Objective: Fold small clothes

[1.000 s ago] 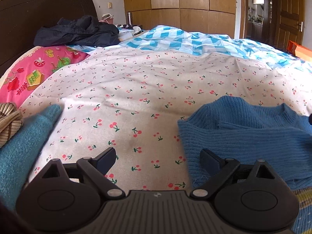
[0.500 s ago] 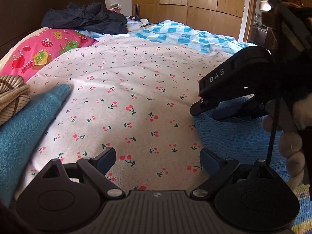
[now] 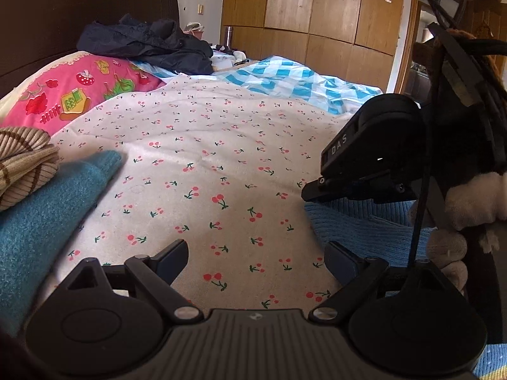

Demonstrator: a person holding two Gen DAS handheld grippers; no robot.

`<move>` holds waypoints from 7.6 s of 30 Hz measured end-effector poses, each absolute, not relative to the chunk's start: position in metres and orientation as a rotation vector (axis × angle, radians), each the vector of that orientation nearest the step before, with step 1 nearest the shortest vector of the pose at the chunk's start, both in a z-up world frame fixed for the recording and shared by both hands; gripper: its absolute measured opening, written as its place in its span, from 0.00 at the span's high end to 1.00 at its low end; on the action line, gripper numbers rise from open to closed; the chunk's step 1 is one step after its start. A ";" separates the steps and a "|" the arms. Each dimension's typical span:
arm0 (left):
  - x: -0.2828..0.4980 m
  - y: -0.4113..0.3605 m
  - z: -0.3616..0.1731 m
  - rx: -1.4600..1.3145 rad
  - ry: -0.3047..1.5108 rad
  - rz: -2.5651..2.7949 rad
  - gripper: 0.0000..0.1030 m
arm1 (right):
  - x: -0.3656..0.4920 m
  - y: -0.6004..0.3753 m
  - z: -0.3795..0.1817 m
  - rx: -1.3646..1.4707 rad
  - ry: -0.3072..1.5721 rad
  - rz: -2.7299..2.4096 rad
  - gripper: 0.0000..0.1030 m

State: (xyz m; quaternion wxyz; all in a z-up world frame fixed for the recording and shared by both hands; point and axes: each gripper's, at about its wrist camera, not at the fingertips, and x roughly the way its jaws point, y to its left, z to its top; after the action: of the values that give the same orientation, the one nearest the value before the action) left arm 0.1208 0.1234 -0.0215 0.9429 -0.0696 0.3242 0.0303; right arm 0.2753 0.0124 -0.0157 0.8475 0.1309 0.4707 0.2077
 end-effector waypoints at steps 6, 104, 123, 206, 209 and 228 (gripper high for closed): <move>0.128 0.119 -0.029 -0.127 0.682 0.072 0.05 | 0.280 0.017 -0.029 0.285 1.013 0.460 0.96; 0.140 0.054 -0.017 0.238 0.778 -0.171 0.46 | 0.106 -0.252 -0.008 0.138 0.744 0.158 0.71; 0.008 0.091 0.013 0.146 0.952 -0.261 0.46 | -0.001 -0.248 0.019 0.189 0.861 0.229 0.64; -0.025 0.041 0.013 0.100 1.082 -0.818 0.75 | -0.052 -0.304 0.007 0.842 0.740 0.085 0.93; -0.029 0.046 0.023 0.107 1.077 -0.814 0.75 | -0.059 -0.302 0.001 0.824 0.767 0.091 0.93; -0.037 0.041 0.053 0.140 1.093 -0.992 0.73 | -0.075 -0.298 -0.006 0.816 0.811 0.099 0.92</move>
State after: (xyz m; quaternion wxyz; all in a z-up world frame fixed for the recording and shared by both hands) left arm -0.0369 0.0409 0.0533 0.7376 0.0638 0.4977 -0.4518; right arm -0.0745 -0.2976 -0.0064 0.8380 0.3857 0.3832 0.0470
